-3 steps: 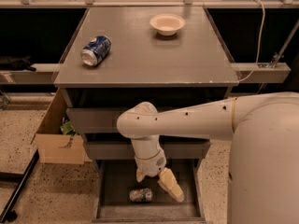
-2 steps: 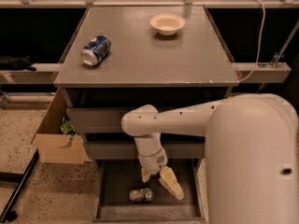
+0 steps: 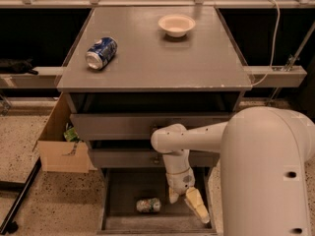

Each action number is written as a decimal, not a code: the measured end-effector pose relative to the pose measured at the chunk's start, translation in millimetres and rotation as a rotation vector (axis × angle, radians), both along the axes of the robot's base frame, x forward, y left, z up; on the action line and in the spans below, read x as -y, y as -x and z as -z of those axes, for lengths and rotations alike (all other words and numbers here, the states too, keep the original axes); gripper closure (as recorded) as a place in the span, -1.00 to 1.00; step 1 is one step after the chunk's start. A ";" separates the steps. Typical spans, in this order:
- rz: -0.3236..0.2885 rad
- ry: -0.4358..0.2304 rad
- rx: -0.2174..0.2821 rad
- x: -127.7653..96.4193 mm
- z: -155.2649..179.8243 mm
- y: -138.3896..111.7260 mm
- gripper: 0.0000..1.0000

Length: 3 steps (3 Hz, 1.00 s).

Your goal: Pick 7up can from bottom drawer and place on counter

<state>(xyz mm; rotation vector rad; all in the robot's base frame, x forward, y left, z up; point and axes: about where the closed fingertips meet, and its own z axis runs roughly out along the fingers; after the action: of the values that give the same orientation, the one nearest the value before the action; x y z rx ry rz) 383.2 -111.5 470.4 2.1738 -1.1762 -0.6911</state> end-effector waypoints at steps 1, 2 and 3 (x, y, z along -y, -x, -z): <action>0.002 0.004 -0.003 2.7 3.0 3.2 -1.00; 0.010 0.022 -0.020 16.5 18.0 19.3 -1.00; 0.040 -0.007 -0.049 38.9 40.5 70.8 -1.00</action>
Offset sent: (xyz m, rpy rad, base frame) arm -0.0367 -0.0326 -0.0318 -0.0488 0.0419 -0.0146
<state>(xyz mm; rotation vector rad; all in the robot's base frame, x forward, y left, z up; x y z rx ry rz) 312.4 -150.3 429.9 2.1320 -1.1961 -0.7622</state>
